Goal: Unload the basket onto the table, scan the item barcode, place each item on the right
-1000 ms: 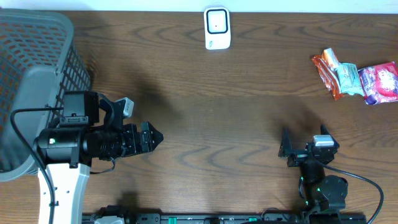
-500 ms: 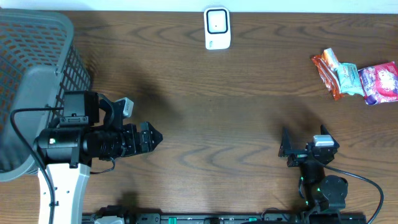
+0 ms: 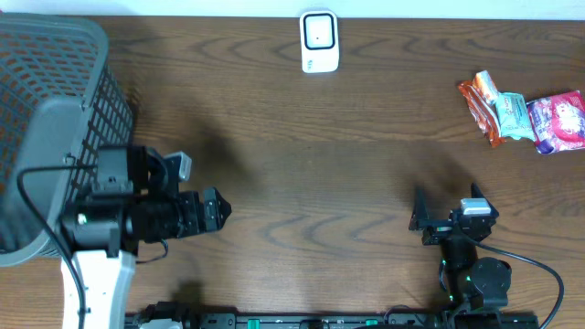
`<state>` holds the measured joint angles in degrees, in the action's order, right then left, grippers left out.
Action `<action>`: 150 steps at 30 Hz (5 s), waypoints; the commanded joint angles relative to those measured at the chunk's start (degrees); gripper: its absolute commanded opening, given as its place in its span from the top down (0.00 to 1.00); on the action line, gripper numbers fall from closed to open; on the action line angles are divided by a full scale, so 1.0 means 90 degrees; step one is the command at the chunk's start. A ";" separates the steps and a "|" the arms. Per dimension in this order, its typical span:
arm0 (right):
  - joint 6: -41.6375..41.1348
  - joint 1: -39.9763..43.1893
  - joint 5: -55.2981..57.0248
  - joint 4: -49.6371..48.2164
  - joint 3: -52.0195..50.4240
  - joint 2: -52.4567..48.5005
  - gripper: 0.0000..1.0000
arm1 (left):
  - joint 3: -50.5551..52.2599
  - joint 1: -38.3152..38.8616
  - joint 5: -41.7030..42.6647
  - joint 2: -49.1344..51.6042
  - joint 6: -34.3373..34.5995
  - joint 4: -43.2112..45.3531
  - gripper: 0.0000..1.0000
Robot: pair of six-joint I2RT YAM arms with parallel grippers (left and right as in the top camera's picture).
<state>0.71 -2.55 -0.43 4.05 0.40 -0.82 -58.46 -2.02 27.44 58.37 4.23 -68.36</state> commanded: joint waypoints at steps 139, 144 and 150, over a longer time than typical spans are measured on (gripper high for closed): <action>0.0070 0.0046 -0.0034 0.0029 -0.0010 0.0053 0.01 | 0.6470 0.0007 -0.2790 -0.6460 -0.0748 0.7147 0.02; 0.0073 0.0046 -0.0034 0.0029 -0.0010 0.0053 0.01 | 0.6470 0.0007 -0.2790 -0.6460 -0.0748 0.7147 0.02; 0.0070 0.0046 -0.0034 0.0029 -0.0010 0.0053 0.01 | 0.6470 0.0007 -0.2790 -0.6460 -0.0748 0.7147 0.02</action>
<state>0.71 -2.55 -0.43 4.08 0.40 -0.67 -1.28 -2.04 2.90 0.60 -1.56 -2.09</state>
